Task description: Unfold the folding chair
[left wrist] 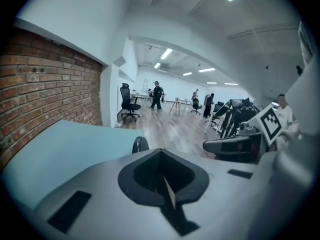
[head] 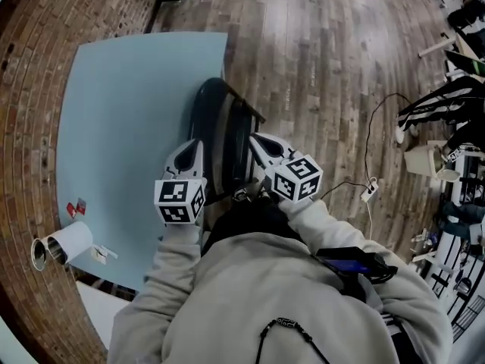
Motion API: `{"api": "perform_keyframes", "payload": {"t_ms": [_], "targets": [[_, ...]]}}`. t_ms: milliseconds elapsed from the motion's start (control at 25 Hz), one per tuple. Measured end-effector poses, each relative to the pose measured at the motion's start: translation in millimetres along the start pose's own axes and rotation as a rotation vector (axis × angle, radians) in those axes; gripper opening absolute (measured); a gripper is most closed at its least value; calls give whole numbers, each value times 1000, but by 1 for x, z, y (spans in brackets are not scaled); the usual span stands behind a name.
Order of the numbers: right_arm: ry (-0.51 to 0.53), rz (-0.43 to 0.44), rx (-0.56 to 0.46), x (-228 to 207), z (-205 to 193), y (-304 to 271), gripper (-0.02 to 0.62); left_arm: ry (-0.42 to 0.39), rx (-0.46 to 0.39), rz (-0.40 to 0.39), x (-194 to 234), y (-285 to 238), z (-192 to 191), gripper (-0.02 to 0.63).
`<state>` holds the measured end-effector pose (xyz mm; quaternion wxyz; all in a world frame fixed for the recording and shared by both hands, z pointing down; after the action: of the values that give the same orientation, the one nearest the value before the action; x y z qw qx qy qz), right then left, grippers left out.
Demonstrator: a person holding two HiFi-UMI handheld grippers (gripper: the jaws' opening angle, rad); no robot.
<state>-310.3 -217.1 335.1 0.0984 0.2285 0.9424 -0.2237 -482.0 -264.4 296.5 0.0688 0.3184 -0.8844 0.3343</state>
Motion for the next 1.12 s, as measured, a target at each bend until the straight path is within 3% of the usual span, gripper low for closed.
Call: {"api": "perform_keyframes", "payload": {"t_ms": [240,480,640,800,1040,1120], "targets": [[-121,-35,113,-35,-68,-40,8,-9,96,118,32,-21,-13,5],[-151,-27,227,-43,-99,-69,17,-36,198,158,54,-42,-19,187],[-195,-16,308,-47,-122,-94,165,-31,289,139,61,-63,-30,244],[-234,5,400,-56,-161,-116,217,-14,344,128,61,-78,-40,244],[-278,11,457,-63,-192,-152,259,39,453,81,53,-91,-58,239],[-283,7,494,-62,-203,-165,268,80,457,83,59,-91,-57,150]]}}
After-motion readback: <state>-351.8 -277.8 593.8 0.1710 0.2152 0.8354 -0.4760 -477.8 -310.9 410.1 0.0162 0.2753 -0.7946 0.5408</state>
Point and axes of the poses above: the fingertips, and each gripper's own axes: y backward along the fingers, x to its left, z out of its top, the point moved 5 cm from there along y, backward along the fingers, and after that the axes turned 13 degrees about y, right-handed, at the moved point
